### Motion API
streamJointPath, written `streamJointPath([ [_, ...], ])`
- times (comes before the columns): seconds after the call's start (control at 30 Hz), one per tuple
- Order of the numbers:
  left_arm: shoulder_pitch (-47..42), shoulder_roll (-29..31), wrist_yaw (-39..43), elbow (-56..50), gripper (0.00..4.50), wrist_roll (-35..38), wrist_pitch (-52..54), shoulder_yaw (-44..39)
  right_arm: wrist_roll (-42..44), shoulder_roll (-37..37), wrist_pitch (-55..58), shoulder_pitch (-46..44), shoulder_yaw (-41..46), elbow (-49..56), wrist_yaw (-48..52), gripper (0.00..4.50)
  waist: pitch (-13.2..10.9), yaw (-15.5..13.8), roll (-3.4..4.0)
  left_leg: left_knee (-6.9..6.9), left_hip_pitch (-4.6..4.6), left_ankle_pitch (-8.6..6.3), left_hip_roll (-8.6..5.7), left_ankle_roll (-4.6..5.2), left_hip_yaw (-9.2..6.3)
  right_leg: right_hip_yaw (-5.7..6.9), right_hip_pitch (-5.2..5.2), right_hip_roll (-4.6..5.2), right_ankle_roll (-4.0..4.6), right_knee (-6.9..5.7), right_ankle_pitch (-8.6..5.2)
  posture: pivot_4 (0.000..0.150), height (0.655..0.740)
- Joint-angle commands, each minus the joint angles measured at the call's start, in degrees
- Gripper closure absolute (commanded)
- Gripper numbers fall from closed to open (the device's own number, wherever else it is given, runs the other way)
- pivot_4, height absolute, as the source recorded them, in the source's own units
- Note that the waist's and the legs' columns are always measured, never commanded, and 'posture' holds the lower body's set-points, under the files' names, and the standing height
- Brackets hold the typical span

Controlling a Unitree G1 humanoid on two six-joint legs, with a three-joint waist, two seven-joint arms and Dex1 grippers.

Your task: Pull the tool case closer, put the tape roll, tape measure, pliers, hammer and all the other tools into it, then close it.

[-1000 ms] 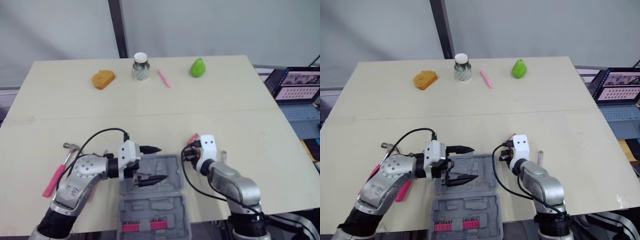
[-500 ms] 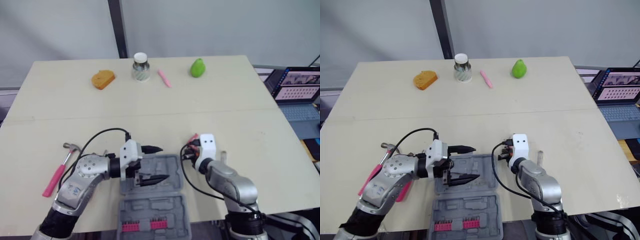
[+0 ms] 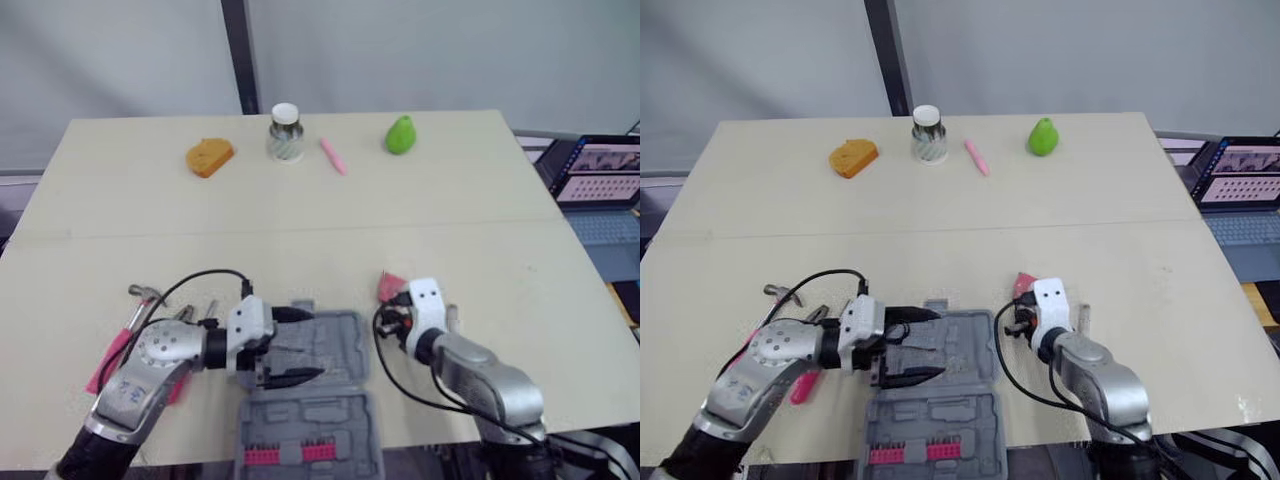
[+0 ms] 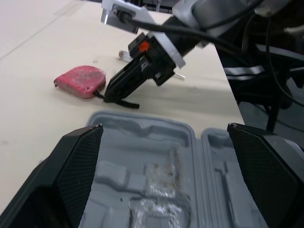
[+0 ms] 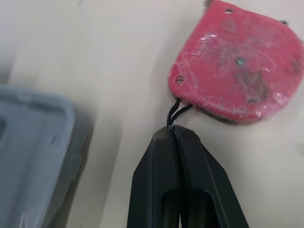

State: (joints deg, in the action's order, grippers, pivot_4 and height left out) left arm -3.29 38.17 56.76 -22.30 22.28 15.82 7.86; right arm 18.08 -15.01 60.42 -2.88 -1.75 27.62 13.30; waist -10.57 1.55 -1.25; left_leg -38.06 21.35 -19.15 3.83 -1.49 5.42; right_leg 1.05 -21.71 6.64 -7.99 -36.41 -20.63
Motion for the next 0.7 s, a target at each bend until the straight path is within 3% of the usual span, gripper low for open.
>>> streamJointPath([
  [0.03,1.8,2.5,3.4,-1.9,0.00,1.3,-2.3,-2.2,3.1,-4.2,3.8,5.1,1.0,7.3,3.3,4.48,0.0,0.0,0.00,-0.01,0.02,-0.04,0.00,0.02,0.00,0.03,0.00,0.01,0.00,0.01,0.00,0.150,0.7400],
  [0.43,5.0,4.5,5.7,-5.8,0.00,3.4,-0.2,-2.2,9.6,-4.9,11.1,21.0,4.1,23.0,3.1,4.48,0.0,0.1,0.00,-0.01,0.03,-0.09,0.01,0.06,-0.04,-0.01,0.04,0.00,0.00,0.43,0.00,0.150,0.7400],
  [0.7,5.0,5.4,7.3,-6.6,0.00,3.9,0.7,-1.8,12.6,-5.0,13.5,23.9,6.2,25.4,3.0,4.48,0.0,0.0,0.00,-0.03,-0.10,-0.09,0.00,0.06,-0.11,-0.11,0.09,0.00,0.02,0.42,0.01,0.150,0.7400],
])
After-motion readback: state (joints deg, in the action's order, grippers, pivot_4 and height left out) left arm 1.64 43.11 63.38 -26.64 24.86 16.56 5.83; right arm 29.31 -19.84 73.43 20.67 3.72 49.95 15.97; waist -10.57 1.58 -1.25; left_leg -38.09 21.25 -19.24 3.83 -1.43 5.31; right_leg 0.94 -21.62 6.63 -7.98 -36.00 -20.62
